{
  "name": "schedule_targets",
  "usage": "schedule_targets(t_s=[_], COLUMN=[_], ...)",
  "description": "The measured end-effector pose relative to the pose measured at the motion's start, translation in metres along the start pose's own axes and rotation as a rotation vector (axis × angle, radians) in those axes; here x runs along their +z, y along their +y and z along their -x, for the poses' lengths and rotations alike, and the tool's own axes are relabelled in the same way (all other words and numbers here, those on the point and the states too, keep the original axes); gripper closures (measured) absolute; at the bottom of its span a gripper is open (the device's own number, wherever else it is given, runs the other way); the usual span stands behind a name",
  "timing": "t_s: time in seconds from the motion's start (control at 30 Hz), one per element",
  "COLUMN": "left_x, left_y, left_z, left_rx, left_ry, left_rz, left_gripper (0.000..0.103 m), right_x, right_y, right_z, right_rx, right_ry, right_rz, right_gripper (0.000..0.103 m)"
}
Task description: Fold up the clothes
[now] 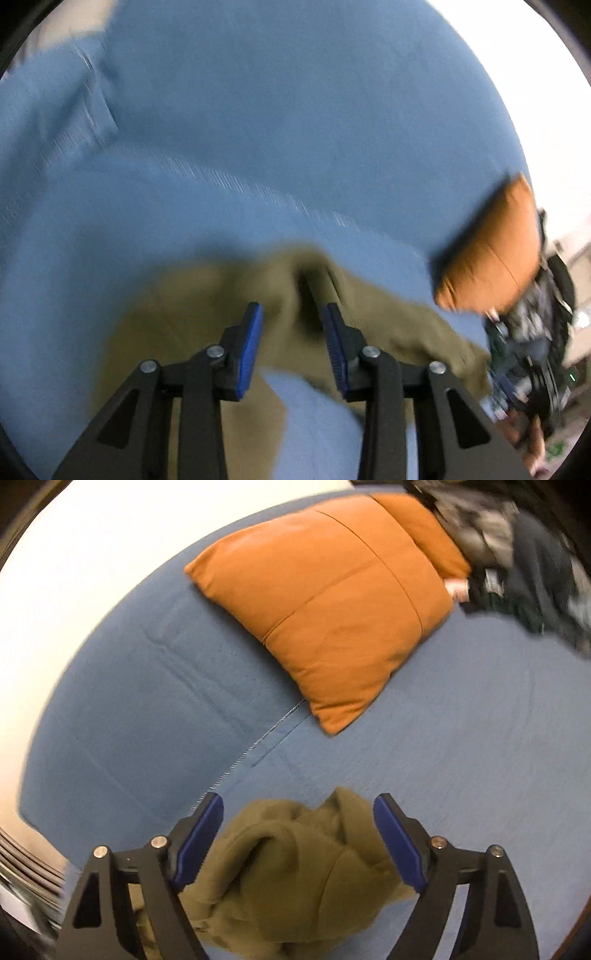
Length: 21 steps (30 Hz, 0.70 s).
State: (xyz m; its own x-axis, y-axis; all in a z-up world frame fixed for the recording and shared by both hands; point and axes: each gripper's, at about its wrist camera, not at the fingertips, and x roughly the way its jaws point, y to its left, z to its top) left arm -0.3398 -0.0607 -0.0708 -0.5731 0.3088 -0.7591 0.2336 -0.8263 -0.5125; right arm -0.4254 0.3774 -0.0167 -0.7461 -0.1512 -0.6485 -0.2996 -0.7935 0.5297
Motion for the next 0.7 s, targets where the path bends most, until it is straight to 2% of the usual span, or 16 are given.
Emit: schedule_targets(t_s=[0.03, 0.2, 0.33, 0.4, 0.5, 0.6, 0.7], left_x=[-0.009, -0.041, -0.043, -0.04, -0.032, -0.026, -0.024], left_y=[-0.003, -0.013, -0.006, -0.005, -0.011, -0.032, -0.043], left_z=[-0.008, -0.052, -0.08, -0.09, -0.094, -0.087, -0.073], left_rx=[-0.021, -0.1, -0.058, -0.045, -0.029, -0.021, -0.004], left_ry=[0.043, 0.222, 0.238, 0.229, 0.162, 0.077, 0.056], left_rz=[0.012, 0.107, 0.15, 0.157, 0.123, 0.017, -0.017], left_gripper=[0.07, 0.07, 0.07, 0.07, 0.07, 0.082, 0.085], right_x=[-0.002, -0.054, -0.083, -0.085, -0.083, -0.083, -0.09], right_y=[-0.003, -0.011, -0.009, -0.01, -0.013, -0.015, -0.018], right_z=[-0.002, 0.004, 0.003, 0.001, 0.006, 0.013, 0.013], right_rx=[0.015, -0.061, -0.123, -0.12, -0.104, -0.106, -0.116], right_ry=[0.02, 0.092, 0.117, 0.136, 0.129, 0.102, 0.108], right_rz=[-0.038, -0.186, -0.212, -0.221, -0.239, -0.238, -0.244], right_gripper=[0.018, 0.018, 0.018, 0.018, 0.018, 0.018, 0.018])
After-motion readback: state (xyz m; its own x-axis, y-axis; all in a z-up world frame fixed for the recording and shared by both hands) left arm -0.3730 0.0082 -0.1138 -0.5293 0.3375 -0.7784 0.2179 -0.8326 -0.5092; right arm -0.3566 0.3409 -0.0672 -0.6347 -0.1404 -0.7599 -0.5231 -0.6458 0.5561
